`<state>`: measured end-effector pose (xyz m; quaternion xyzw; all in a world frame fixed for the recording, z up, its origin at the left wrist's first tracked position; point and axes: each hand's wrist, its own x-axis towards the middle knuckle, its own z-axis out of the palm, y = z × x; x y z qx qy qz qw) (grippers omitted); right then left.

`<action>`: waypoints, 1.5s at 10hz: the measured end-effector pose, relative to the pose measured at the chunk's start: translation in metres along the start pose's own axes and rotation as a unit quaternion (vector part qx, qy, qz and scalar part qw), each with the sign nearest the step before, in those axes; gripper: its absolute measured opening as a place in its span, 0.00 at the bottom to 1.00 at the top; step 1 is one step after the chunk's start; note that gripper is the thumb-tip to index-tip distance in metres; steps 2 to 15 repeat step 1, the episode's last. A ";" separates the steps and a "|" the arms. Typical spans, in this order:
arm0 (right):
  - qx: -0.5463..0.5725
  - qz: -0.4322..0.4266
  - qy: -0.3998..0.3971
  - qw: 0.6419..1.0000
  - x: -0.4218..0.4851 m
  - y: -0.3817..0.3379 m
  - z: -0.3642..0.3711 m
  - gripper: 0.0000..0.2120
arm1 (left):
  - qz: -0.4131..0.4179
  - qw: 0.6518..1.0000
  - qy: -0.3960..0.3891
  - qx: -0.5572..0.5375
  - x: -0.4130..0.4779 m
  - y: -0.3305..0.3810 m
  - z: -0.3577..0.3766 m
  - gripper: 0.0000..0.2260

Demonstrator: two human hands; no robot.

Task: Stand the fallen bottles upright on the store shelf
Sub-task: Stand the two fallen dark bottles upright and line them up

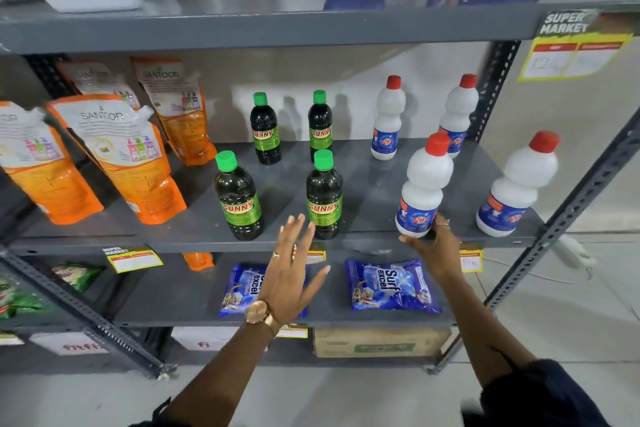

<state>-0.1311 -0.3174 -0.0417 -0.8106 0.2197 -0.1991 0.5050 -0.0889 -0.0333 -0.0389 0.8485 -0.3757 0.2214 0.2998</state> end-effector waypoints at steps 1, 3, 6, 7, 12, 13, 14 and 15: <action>0.015 -0.004 -0.010 1.000 -0.005 -0.008 -0.003 0.32 | 0.093 0.995 0.037 0.020 0.041 0.013 -0.025 0.33; 0.015 -0.004 -0.010 1.000 -0.005 -0.008 -0.003 0.32 | 0.093 0.995 0.037 0.020 0.041 0.013 -0.025 0.33; 0.015 -0.004 -0.010 1.000 -0.005 -0.008 -0.003 0.32 | 0.093 0.995 0.037 0.020 0.041 0.013 -0.025 0.33; 0.015 -0.004 -0.010 1.000 -0.005 -0.008 -0.003 0.32 | 0.093 0.995 0.037 0.020 0.041 0.013 -0.025 0.33; 0.015 -0.004 -0.010 1.000 -0.005 -0.008 -0.003 0.32 | 0.093 0.995 0.037 0.020 0.041 0.013 -0.025 0.33; 0.015 -0.004 -0.010 1.000 -0.005 -0.008 -0.003 0.32 | 0.093 0.995 0.037 0.020 0.041 0.013 -0.025 0.33; 0.015 -0.004 -0.010 1.000 -0.005 -0.008 -0.003 0.32 | 0.093 0.995 0.037 0.020 0.041 0.013 -0.025 0.33; 0.015 -0.004 -0.010 1.000 -0.005 -0.008 -0.003 0.32 | 0.093 0.995 0.037 0.020 0.041 0.013 -0.025 0.33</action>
